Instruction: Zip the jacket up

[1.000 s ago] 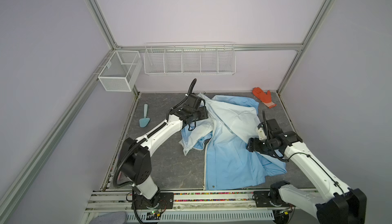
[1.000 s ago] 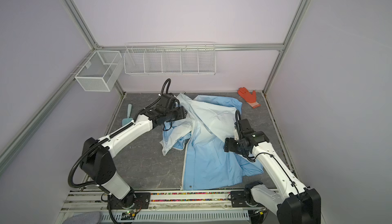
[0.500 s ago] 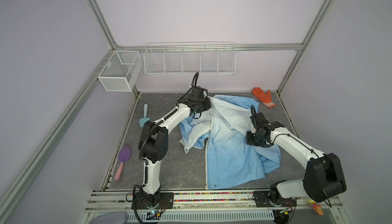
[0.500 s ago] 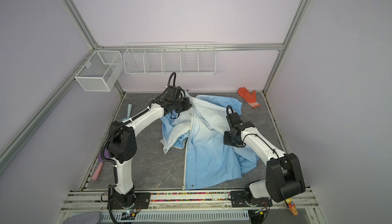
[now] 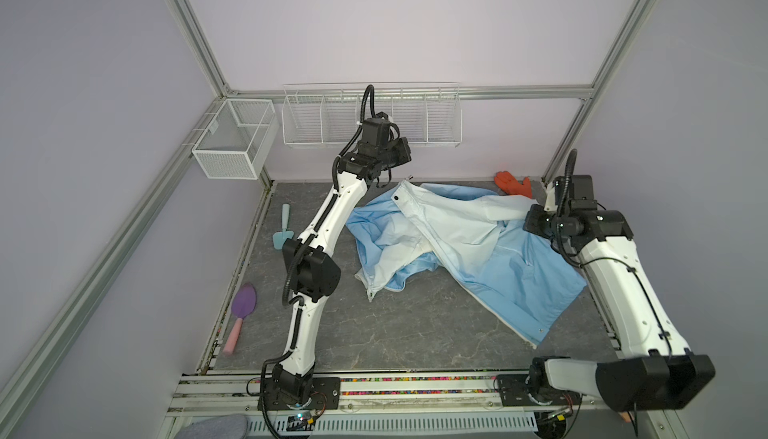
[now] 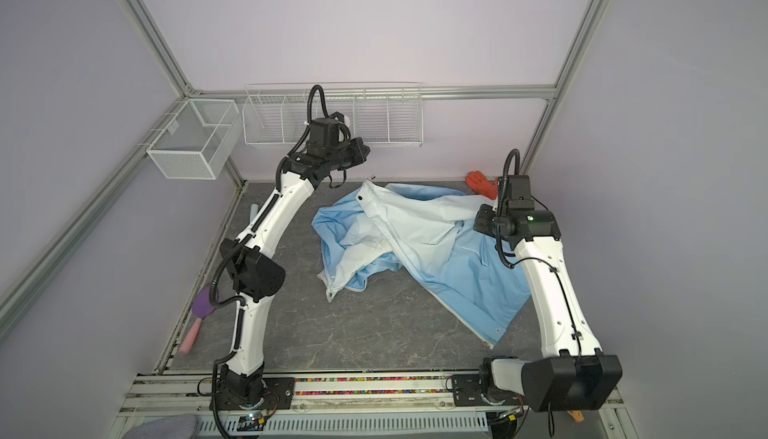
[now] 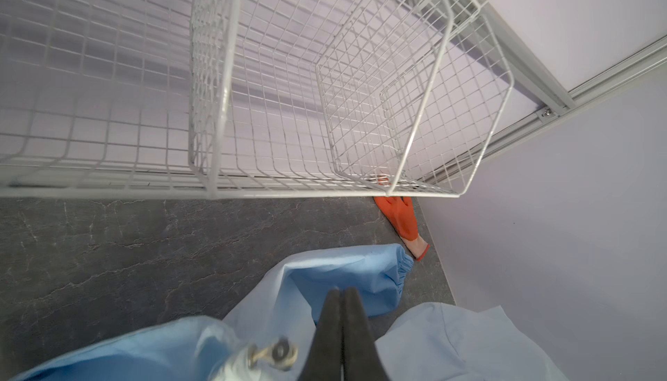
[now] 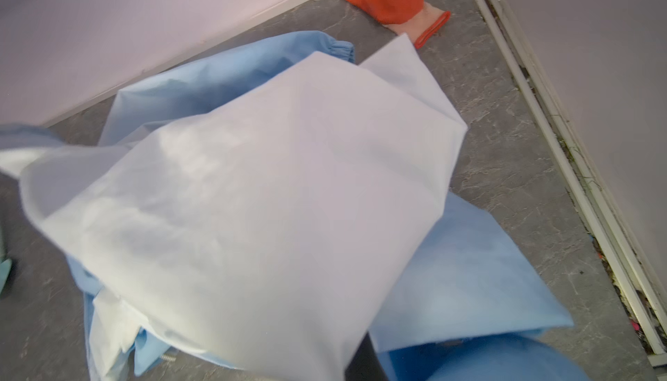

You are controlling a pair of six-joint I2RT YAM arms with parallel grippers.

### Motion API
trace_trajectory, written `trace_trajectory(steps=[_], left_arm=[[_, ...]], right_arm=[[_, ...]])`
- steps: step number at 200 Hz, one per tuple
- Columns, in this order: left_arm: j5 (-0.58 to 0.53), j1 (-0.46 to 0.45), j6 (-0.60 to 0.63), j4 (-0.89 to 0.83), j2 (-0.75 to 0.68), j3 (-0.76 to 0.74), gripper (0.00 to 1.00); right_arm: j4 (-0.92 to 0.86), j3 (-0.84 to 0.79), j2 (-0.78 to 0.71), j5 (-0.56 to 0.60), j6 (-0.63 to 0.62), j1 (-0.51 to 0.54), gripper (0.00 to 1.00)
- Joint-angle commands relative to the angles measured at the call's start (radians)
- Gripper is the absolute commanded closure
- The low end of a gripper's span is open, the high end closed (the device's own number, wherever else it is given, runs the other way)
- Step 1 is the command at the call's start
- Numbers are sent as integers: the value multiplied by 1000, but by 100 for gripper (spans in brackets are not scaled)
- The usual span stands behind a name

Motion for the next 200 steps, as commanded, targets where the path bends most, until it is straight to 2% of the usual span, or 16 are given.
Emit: trace_trajectory(steps=[1, 7, 15, 21, 29, 41, 64, 89, 113, 129, 152, 172, 200], left_arm=[[-9, -5, -28, -123, 58, 28, 96], [-15, -7, -29, -127, 43, 1, 89], [-23, -9, -23, -137, 7, -53, 78], [-30, -10, -20, -135, -31, -109, 70], [-41, -11, -17, -122, -96, -202, 62], [-72, -10, -19, -72, -224, -402, 56], [-121, -11, -55, 37, -499, -815, 49], [-131, -16, -120, 90, -754, -1191, 45], [-148, -32, -171, 91, -958, -1474, 40], [-176, -48, -176, 30, -1049, -1572, 39], [-188, -107, -214, 37, -1128, -1681, 38], [-187, -159, -259, 77, -1121, -1760, 38], [-174, -205, -292, 184, -1073, -1824, 38]], right_arm=[[2, 38, 169, 30, -11, -28, 93], [6, 51, 210, 26, -7, -37, 92], [10, 59, 250, 17, 0, -48, 84], [15, 64, 265, 5, 0, -54, 76], [23, 65, 275, -11, -2, -59, 59], [41, 55, 253, -22, -19, -59, 41], [64, 21, 169, -73, -48, -52, 28], [70, -46, 59, -109, -65, -5, 23], [68, -135, -37, -115, -61, 111, 20], [78, -205, -84, -109, -29, 221, 19], [115, -311, -113, -94, 34, 381, 18], [166, -392, -97, -94, 102, 502, 18], [206, -432, -14, -35, 162, 651, 18]])
